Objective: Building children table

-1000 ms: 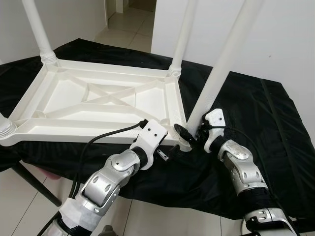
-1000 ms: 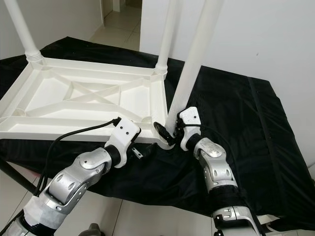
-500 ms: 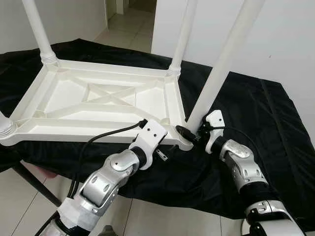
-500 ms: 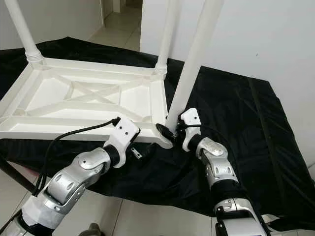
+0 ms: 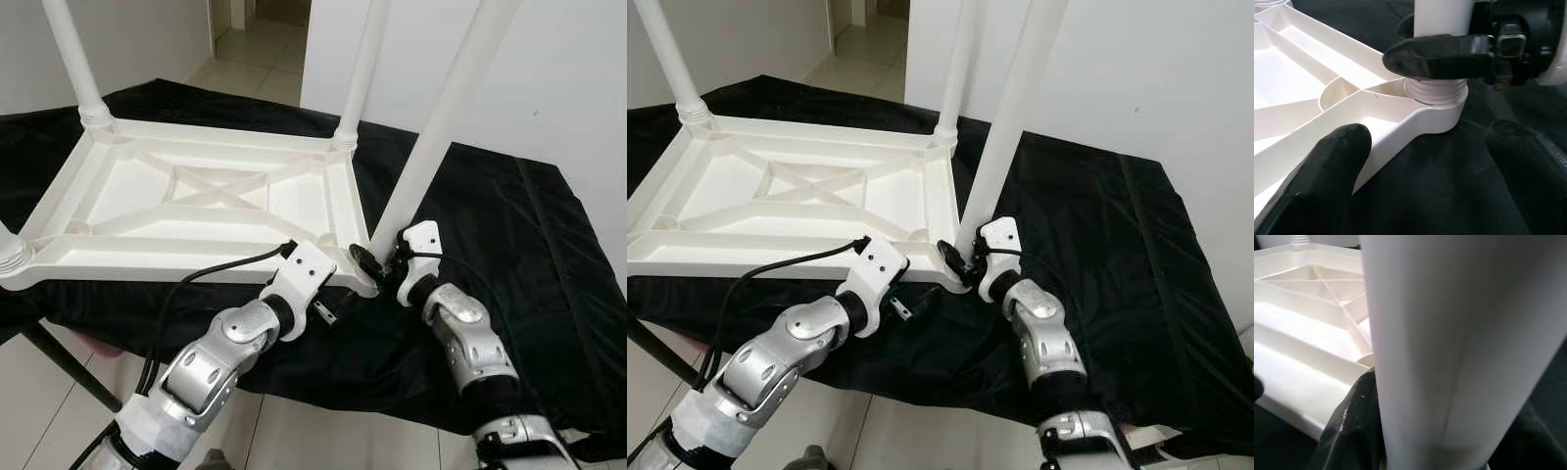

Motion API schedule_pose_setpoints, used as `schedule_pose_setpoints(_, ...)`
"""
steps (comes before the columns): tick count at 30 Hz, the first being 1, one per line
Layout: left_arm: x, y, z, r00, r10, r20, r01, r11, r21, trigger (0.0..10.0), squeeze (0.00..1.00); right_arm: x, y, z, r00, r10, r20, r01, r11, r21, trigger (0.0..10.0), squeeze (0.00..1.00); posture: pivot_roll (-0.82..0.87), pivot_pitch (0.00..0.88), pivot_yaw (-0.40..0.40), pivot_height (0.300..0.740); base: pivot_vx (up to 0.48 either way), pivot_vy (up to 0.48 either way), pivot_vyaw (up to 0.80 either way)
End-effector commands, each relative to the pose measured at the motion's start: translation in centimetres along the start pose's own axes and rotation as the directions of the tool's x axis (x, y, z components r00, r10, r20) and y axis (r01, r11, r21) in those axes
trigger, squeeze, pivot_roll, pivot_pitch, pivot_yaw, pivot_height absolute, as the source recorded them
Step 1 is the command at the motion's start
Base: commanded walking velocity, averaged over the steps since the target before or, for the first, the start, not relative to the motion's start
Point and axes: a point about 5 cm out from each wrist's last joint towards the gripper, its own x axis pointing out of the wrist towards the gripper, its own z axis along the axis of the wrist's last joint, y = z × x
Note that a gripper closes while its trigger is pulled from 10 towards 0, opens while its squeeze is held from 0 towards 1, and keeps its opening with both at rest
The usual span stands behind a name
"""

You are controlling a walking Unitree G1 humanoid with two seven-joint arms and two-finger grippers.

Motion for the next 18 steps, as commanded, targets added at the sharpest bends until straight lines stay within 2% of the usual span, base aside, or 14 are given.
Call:
schedule_pose_setpoints(1, 0.0, -1.1, 0.1, 0.988, -0.156, 0.002, 0.156, 0.988, 0.006, 10.0, 0.0, -0.3, -0.3, -0.3, 0.996, -0.084, -0.029, 0.084, 0.996, -0.003, 10.0, 0.0, 0.15, 0.026, -0.099, 0.74, 0.0, 0.0, 0.0)
schedule_pose_setpoints(2, 0.1, -1.1, 0.2, 0.987, -0.158, 0.002, 0.158, 0.987, 0.006, 10.0, 0.0, -0.4, -0.1, -0.3, 0.986, -0.162, -0.024, 0.162, 0.987, 0.008, 10.0, 0.0, 0.15, 0.029, -0.098, 0.74, 0.0, 0.0, 0.0)
schedule_pose_setpoints(3, 0.1, -1.1, 0.2, 0.987, -0.158, 0.002, 0.158, 0.987, 0.006, 10.0, 0.0, -0.4, -0.1, -0.3, 0.986, -0.162, -0.024, 0.162, 0.987, 0.008, 10.0, 0.0, 0.15, 0.029, -0.098, 0.74, 0.0, 0.0, 0.0)
schedule_pose_setpoints(6, 0.2, -1.3, 0.2, 0.986, -0.169, 0.003, 0.169, 0.986, 0.006, 10.0, 0.0, -0.9, 0.9, -0.4, 0.939, -0.343, -0.014, 0.344, 0.939, 0.025, 10.0, 0.0, 0.14, 0.028, -0.097, 0.74, 0.0, 0.0, 0.0)
schedule_pose_setpoints(10, 0.2, -1.3, 0.2, 0.985, -0.171, 0.003, 0.171, 0.985, 0.006, 10.0, 0.0, -1.0, 1.2, -0.5, 0.927, -0.375, -0.016, 0.376, 0.926, 0.027, 10.0, 0.0, 0.14, 0.029, -0.098, 0.74, 0.0, 0.0, 0.0)
schedule_pose_setpoints(13, 0.3, -1.3, 0.3, 0.985, -0.172, 0.006, 0.172, 0.985, 0.003, 10.0, 0.0, -1.1, 2.9, -0.1, 0.916, -0.4, -0.016, 0.401, 0.915, 0.044, 10.0, 0.0, 0.14, 0.029, -0.098, 0.74, 0.0, 0.0, 0.0)
schedule_pose_setpoints(15, 0.3, -1.3, 0.3, 0.985, -0.172, 0.006, 0.172, 0.985, 0.003, 10.0, 0.0, -1.1, 2.9, -0.1, 0.916, -0.4, -0.016, 0.401, 0.915, 0.044, 10.0, 0.0, 0.14, 0.029, -0.098, 0.74, 0.0, 0.0, 0.0)
schedule_pose_setpoints(16, 0.3, -1.4, 0.3, 0.985, -0.174, 0.006, 0.174, 0.985, 0.001, 10.0, 0.0, -1.0, 2.7, 0.0, 0.915, -0.403, -0.018, 0.404, 0.913, 0.051, 10.0, 0.11, 0.14, 0.028, -0.097, 0.74, 0.0, 0.0, 0.0)
schedule_pose_setpoints(17, 0.3, -1.4, 0.3, 0.985, -0.174, 0.006, 0.174, 0.985, 0.001, 10.0, 0.0, -1.0, 2.7, 0.0, 0.915, -0.403, -0.018, 0.404, 0.913, 0.051, 10.0, 0.11, 0.14, 0.028, -0.097, 0.74, 0.0, 0.0, 0.0)
schedule_pose_setpoints(18, 0.3, -1.5, 0.3, 0.984, -0.177, 0.006, 0.177, 0.984, 0.001, 10.0, 0.0, -0.9, 2.4, 0.1, 0.917, -0.398, -0.012, 0.398, 0.915, 0.063, 10.0, 1.0, 0.14, 0.029, -0.097, 0.74, 0.0, 0.0, 0.0)
